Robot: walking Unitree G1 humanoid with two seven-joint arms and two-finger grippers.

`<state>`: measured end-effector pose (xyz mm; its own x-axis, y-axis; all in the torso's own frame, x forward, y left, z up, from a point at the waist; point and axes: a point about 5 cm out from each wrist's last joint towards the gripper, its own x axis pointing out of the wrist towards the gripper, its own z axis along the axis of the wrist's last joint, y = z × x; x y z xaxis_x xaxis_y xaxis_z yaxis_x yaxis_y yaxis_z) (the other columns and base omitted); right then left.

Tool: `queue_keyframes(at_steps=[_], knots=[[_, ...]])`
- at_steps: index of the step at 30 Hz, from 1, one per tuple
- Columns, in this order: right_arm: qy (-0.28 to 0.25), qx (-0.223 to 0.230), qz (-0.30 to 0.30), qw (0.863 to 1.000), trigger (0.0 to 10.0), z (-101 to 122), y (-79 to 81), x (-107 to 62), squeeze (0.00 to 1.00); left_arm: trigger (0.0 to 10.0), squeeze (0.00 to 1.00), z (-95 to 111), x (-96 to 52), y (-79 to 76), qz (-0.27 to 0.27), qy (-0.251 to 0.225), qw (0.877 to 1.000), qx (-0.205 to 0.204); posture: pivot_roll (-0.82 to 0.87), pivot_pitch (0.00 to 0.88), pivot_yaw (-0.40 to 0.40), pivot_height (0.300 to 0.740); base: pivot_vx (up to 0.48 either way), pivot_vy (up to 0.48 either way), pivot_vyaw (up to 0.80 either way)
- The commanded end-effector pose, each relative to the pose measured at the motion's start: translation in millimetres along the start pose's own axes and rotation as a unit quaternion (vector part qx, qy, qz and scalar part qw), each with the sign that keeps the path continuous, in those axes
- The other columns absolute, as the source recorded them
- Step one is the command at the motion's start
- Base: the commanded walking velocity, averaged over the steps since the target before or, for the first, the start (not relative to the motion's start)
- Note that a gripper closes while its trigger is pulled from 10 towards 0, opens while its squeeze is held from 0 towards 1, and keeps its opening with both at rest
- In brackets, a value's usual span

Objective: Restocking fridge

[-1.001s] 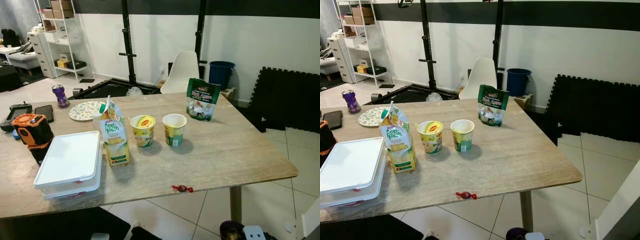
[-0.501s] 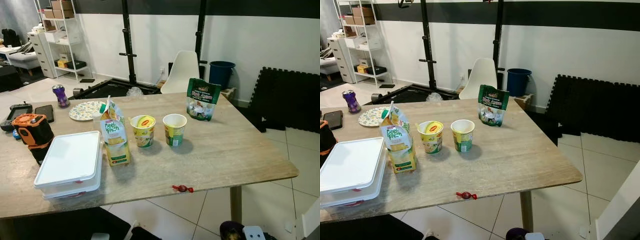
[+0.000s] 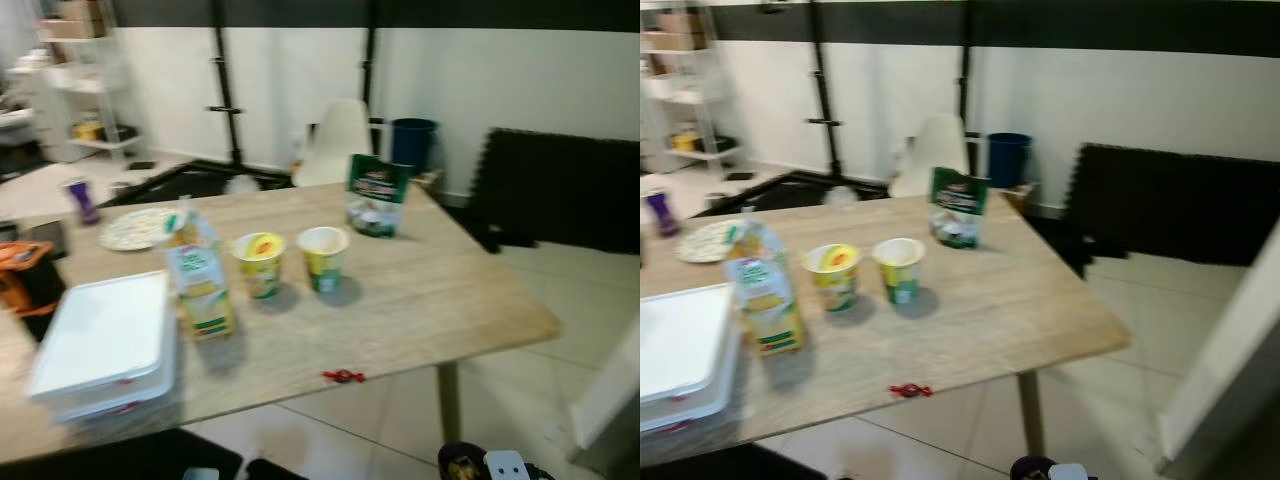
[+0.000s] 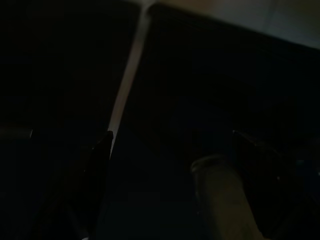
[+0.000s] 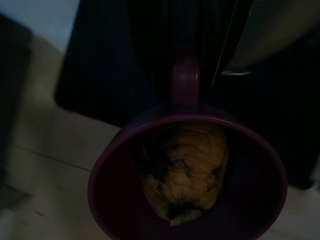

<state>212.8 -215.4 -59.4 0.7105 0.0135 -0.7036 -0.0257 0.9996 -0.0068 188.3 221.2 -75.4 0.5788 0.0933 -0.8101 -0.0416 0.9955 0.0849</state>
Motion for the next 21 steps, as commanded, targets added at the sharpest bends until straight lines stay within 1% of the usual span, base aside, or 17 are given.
queue_keyframes(at_steps=[1, 21], knots=[[0.002, 0.000, -0.004, 1.000, 10.0, -1.3, -1.8, -0.6, 0.00, 10.0, 0.00, -1.4, 0.2, -3.7, -0.005, 0.001, 1.000, 0.007, -0.05, 0.048, -0.002, 0.734, 0.000, 0.000, -0.80], [0.010, 0.002, -0.007, 1.000, 10.0, -5.9, -3.4, -2.1, 0.00, 10.0, 0.00, -4.2, -0.2, -3.0, -0.007, 0.008, 1.000, 0.010, -0.05, 0.050, 0.000, 0.734, 0.000, 0.000, -0.80]])
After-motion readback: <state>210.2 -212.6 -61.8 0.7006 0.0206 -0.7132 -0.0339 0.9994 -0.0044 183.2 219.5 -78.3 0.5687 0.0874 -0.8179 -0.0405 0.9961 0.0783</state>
